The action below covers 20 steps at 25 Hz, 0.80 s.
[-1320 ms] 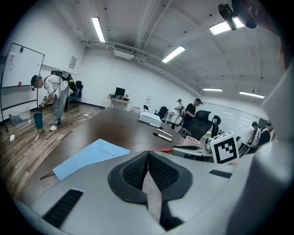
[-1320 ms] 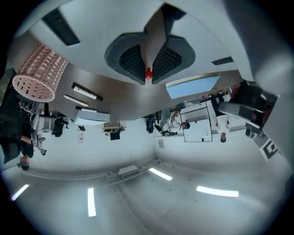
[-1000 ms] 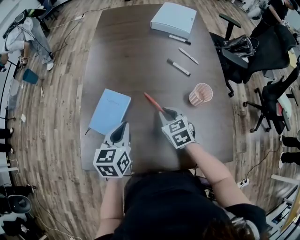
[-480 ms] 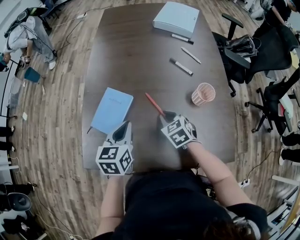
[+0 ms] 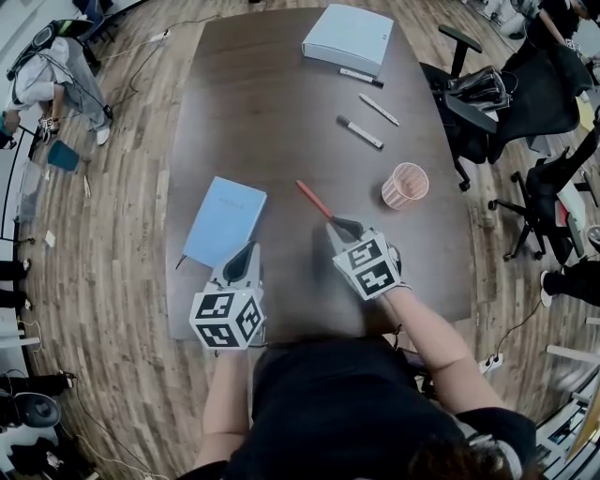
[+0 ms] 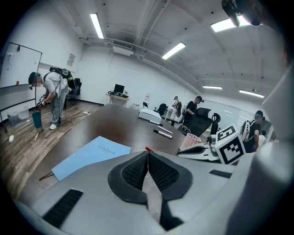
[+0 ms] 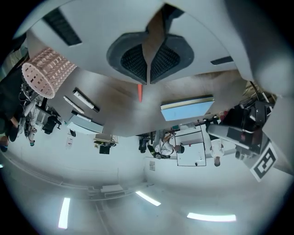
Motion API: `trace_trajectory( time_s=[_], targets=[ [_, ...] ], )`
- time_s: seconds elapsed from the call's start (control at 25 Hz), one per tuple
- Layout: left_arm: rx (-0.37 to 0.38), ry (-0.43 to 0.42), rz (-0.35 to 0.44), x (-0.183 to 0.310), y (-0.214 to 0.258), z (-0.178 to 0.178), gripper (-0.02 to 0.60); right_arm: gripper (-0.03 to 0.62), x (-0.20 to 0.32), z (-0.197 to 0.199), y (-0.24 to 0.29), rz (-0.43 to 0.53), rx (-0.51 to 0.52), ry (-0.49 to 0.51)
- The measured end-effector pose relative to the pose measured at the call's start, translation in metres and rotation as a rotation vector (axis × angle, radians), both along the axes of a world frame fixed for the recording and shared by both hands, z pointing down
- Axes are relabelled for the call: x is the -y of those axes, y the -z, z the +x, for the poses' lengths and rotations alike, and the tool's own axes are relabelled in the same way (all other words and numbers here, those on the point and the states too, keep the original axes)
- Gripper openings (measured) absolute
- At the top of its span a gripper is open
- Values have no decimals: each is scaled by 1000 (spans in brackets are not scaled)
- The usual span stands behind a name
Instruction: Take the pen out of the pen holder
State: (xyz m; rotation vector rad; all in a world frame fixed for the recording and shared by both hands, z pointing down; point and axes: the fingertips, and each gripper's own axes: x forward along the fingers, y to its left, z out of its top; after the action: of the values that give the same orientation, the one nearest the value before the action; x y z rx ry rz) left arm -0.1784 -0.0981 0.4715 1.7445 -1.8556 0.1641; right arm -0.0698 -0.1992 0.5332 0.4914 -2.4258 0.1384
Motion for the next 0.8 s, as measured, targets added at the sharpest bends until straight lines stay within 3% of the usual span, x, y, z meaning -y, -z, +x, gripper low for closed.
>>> trace_trajectory(
  time_s=[0.52, 0.8],
  targets=[
    [1, -32, 40, 4, 16, 4, 29, 18, 6, 30, 65, 12, 171, -115],
    [2, -35, 53, 4, 20, 7, 29, 17, 6, 43, 78, -13, 213, -169]
  ],
)
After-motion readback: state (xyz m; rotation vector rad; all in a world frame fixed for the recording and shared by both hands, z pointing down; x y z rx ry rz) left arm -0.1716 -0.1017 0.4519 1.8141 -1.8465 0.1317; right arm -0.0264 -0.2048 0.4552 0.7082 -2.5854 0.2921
